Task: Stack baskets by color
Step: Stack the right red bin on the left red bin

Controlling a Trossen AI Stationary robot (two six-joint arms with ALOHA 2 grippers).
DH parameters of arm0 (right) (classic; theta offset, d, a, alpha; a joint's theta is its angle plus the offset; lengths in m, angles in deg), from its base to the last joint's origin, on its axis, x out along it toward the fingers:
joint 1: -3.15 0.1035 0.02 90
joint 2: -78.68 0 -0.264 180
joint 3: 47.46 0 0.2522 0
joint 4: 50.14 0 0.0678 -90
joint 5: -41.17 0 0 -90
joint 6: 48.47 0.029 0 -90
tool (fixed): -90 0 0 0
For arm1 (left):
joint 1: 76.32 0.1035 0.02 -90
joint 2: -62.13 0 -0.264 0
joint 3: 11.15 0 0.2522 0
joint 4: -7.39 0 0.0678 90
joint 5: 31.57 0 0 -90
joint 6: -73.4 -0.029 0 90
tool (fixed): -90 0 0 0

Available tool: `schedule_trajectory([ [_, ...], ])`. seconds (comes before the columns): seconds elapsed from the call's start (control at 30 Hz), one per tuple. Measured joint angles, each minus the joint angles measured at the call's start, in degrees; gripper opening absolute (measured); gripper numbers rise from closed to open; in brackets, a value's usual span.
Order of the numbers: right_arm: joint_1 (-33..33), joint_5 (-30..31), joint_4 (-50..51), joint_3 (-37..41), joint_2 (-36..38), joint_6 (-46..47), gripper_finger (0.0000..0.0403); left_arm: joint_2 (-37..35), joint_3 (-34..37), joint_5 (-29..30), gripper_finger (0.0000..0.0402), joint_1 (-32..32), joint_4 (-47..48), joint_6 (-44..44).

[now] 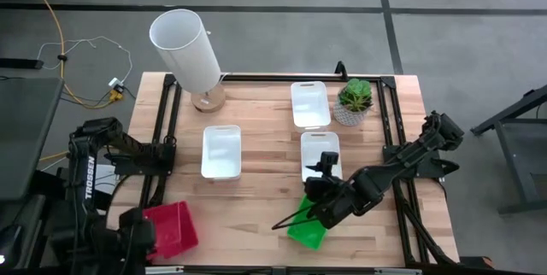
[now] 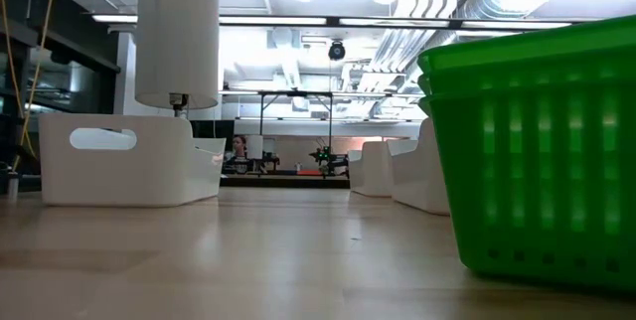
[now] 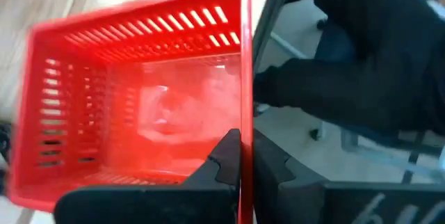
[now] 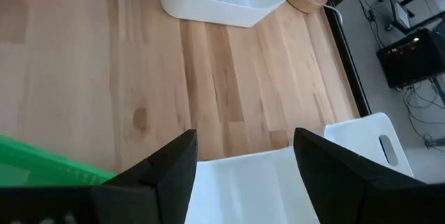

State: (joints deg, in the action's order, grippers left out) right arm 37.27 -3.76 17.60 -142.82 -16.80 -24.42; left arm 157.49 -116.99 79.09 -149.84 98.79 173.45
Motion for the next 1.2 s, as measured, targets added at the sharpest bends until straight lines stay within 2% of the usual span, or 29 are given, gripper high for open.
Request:
schedule_trajectory([
  [0.1, -0.01, -0.12, -1.45, 0.0, 0.0, -1.31, 0.0226, 0.14, 0.04, 2.33, 0.0, 0.09, 0.72, 2.59],
  [0.23, -0.01, -0.33, -1.97, 0.0, 0.0, -1.61, 0.0226, 0.14, 0.08, 10.34, 0.0, 0.78, 0.76, 2.8],
  [0.3, 0.01, -0.65, -1.97, 0.0, 0.0, -1.6, 0.0226, 0.14, 0.12, 11.32, 0.0, 0.97, 0.67, 2.35],
  [0.67, 0.03, -0.82, -1.97, 0.0, -0.02, -1.61, 0.0226, 0.12, 7.71, 5.73, 0.0, 2.66, -4.22, 2.26],
  [0.73, 0.03, -0.86, -2.0, 0.0, -0.04, -1.6, 0.0226, 1.93, 9.51, 5.73, 0.0, 2.84, -9.06, 2.96],
  [0.8, 0.01, -0.97, -2.17, 0.0, -0.04, -1.59, 0.0226, 3.65, 11.74, 4.18, 0.0, 2.87, -8.99, 2.81],
  [0.9, 0.01, -0.91, -2.27, 0.0, -0.07, -1.79, 0.0226, 3.78, 11.41, 1.9, 0.0, 3.09, -15.58, 1.9],
  [1.0, -0.01, -0.76, -3.02, 0.0, -0.09, -2.51, 0.0226, 7.94, 12.28, 0.83, 0.0, 3.53, -15.0, 1.0],
  [1.2, -0.49, -1.02, -4.77, -0.02, -0.09, -3.47, 0.0226, 9.72, 11.99, -1.77, 0.0, 4.96, -14.52, 0.13],
])
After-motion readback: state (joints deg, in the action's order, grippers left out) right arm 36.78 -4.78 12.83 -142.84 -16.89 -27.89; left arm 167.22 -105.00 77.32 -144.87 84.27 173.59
